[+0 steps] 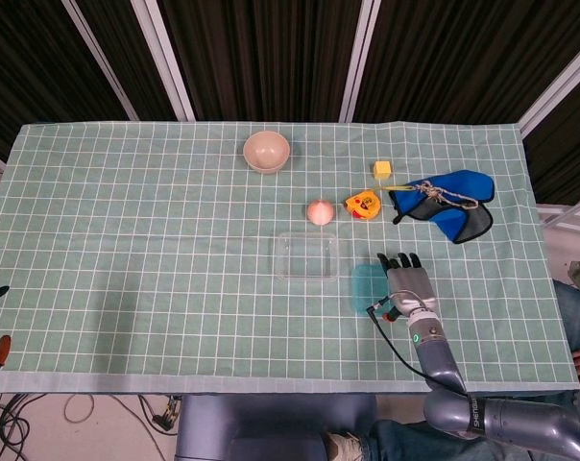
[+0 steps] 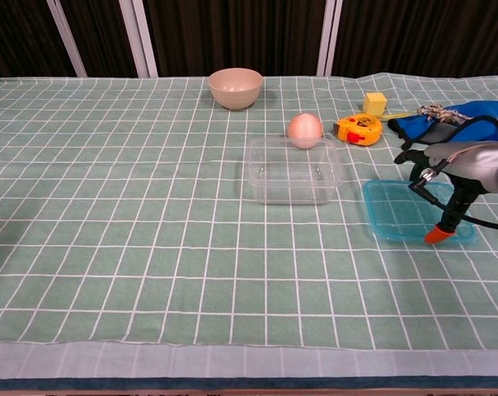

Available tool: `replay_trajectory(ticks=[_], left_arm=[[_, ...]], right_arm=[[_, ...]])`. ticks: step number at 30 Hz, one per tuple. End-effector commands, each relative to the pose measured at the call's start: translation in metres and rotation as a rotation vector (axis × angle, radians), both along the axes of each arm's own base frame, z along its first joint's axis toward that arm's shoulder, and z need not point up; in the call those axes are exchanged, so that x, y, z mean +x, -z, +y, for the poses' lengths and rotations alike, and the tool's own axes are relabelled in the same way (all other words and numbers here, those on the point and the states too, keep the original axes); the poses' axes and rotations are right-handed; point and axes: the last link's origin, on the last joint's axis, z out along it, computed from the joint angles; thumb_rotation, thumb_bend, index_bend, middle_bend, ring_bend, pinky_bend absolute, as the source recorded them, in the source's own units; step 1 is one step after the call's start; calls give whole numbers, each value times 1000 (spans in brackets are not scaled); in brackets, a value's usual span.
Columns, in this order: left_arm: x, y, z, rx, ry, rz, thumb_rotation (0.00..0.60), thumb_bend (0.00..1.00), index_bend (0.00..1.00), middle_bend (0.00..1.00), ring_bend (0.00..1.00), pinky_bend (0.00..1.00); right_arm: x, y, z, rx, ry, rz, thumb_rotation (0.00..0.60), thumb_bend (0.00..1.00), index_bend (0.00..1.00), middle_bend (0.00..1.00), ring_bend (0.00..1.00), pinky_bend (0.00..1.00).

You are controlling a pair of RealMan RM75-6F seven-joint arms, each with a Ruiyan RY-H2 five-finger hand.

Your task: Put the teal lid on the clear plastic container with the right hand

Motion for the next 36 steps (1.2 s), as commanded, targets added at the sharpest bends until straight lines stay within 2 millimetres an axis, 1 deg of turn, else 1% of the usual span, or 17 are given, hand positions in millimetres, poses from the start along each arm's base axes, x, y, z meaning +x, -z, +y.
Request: replay_trajectory(ticks=[1,7,16,23,29,36], left_arm=[[0,0,0,-1,0,0,600,460,107,0,0,0],[0,0,0,0,-1,0,600,460,107,0,0,0],[0,0,0,0,2,-1,600,460,107,0,0,0],[0,1,0,-1,0,1,600,460,107,0,0,0],[1,0,0,1,0,-1,600,460,107,0,0,0],[1,0,0,3,-1,-6,600,461,107,0,0,0]], right_arm=[[1,-3,-1,-10,1,-12,600,115,54,415,78,0],[4,-17,-4,-40,-4,-30,600,115,56,415,81,0],[12,-52,-1,-68,-6,-50,600,115,60,415,84,0],[27,-74,0,-74,-32,-49,600,115,60,415,84,0],[43,-80,-10,-67,-48,-38,600,116,60,415,84,0],[66,-75,-26,-35,-58,-36,600,115,60,415,84,0]])
